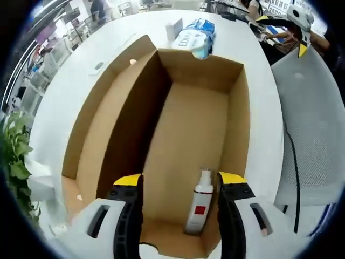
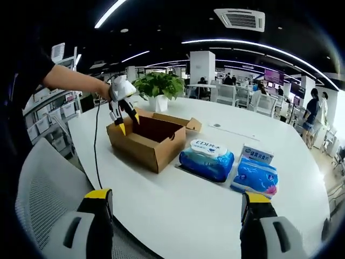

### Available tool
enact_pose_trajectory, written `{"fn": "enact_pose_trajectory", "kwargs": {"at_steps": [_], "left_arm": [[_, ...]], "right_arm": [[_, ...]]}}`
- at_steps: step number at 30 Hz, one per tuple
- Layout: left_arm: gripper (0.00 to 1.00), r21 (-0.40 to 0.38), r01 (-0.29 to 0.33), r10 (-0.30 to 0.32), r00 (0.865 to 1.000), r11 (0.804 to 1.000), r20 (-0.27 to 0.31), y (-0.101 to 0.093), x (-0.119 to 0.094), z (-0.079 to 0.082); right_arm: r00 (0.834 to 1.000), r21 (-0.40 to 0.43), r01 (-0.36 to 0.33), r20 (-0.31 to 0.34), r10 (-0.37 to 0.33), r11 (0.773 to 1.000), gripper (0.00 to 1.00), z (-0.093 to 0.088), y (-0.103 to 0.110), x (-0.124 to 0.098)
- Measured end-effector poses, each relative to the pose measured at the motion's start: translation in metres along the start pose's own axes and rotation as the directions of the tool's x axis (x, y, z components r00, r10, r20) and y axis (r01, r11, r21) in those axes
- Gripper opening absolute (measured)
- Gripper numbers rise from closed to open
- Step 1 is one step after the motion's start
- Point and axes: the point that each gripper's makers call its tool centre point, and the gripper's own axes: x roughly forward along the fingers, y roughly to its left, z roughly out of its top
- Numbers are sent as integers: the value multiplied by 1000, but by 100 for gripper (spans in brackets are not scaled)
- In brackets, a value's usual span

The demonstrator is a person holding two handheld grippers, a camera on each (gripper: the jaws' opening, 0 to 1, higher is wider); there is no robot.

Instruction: Operate the shoe box by opening the lid, removing the specified soft item, and placing it in the target area until the item is outside and the box remains undamaged.

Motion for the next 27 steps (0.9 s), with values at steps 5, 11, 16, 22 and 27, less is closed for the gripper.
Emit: {"fn": "enact_pose_trajectory", "kwargs": {"at_steps": [5,11,16,22,27], "left_arm": [[47,78,42,-34,995,996,-96,-5,11,-8],[45,97,58,-45,990,994,-131,-12,19,-9],[43,119,64,-44,985,991,-167,-14,24,-17],[44,119,89,-66,980,989,-190,-19,30,-23],[41,143,62,-33,981,988,-192,-12,33,-24]], "right_arm": [[1000,2,6,7,-6,1000,99,1,0,-1],[1000,3,11,6,-11,1000,99,0,0,-3],[1000,0,15,1,-15,1000,99,-1,-1,-3],[1000,4,22,3,-22,1000,99,-1,-1,-3],[1000,9,24,6,-24,1000,99,-1,-1,-2]]}}
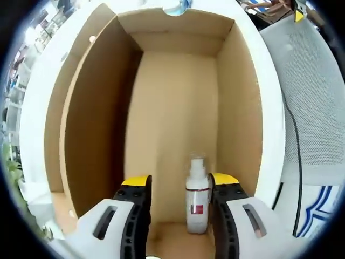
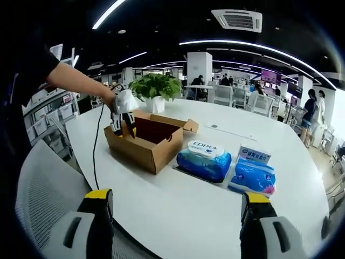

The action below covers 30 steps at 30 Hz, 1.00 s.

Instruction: Operate the shoe box by opening the lid, removing the specified soft item, and placing it in the target area until the item is outside and the box remains undamaged.

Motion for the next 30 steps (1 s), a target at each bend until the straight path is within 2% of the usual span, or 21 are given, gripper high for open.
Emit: {"fn": "enact_pose_trajectory", "kwargs": {"at_steps": [11,14,18,30], "left_arm": [[42,-20,6,-6,1000,1000,-2,-4,5,-6],[41,-13,3,-3,1000,1000,-24,-3,6,-14],[37,-22,12,-12,999,1000,-34,-4,7,-21],[29,-36,4,-5,1000,999,-23,-4,9,-23]], "right_arm": [[1000,-5,3,-5,-3,1000,98,-1,-1,1],[1000,-5,2,-4,-2,1000,98,-1,-1,1],[1000,-7,4,1,-4,1000,98,0,-2,0],[1000,-8,3,9,-3,1000,98,2,-2,1]]}}
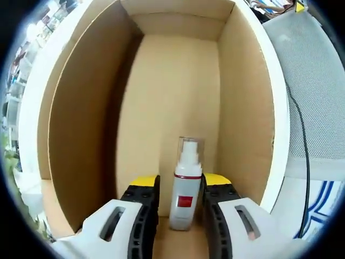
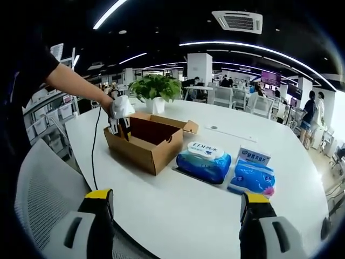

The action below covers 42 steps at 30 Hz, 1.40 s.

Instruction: Operate the shoe box by opening the lid, removing the specified soft item, and placing it in the target area until the item is outside and the box remains undamaged.

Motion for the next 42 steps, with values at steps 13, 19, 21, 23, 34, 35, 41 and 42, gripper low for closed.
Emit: {"fn": "enact_pose_trajectory", "kwargs": {"at_steps": [13,19,21,23,34,35,41,42], "left_arm": [[20,2,-25,25,1000,1000,16,-1,5,0],[20,-21,-42,43,999,999,32,-1,4,-1],[20,-27,-28,29,999,999,31,-5,3,-3],[20,-29,-26,27,999,999,33,-6,2,-3],[20,-24,-74,76,995,997,66,-1,-11,0],[20,-27,-76,77,995,997,66,-2,-12,0],[20,-55,-93,98,991,994,93,-2,-21,4],[20,-60,-98,104,990,993,99,-2,-24,5]], "right_arm": [[1000,-7,-8,-5,8,1000,97,-1,2,2],[1000,-14,-15,-10,15,1000,97,-1,5,3],[1000,-13,-15,-7,15,1000,97,-1,5,3],[1000,-14,-15,-6,15,1000,97,0,5,4],[1000,-28,-21,2,21,999,96,2,7,3],[1000,-29,-21,3,21,999,96,3,7,3],[1000,-31,-20,11,20,999,96,4,7,3],[1000,-31,-20,14,21,999,96,4,7,3]]}}
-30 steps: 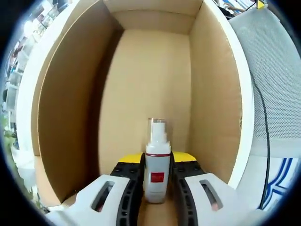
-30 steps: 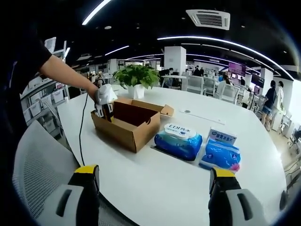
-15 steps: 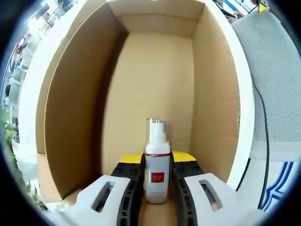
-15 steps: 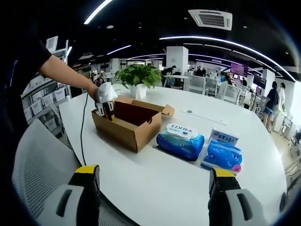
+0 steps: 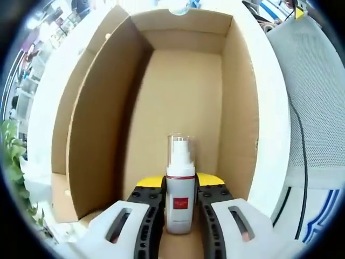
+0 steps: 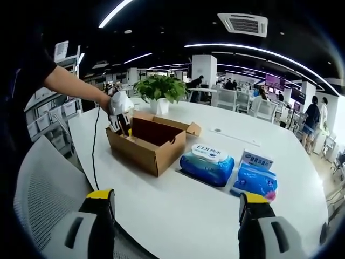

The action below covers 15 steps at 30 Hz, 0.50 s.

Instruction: Operate the shoe box by opening the lid, removing the specified soft item, and placing it in the target area until the item is outside and the box remains undamaged.

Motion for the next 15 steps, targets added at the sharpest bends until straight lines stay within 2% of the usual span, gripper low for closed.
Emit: {"fn": "enact_pose_trajectory", "kwargs": {"at_steps": [15], "left_arm": [[20,-31,-33,35,998,999,60,-3,-22,15]], "right_arm": [[999,-30,-34,18,34,999,93,8,8,1]]}}
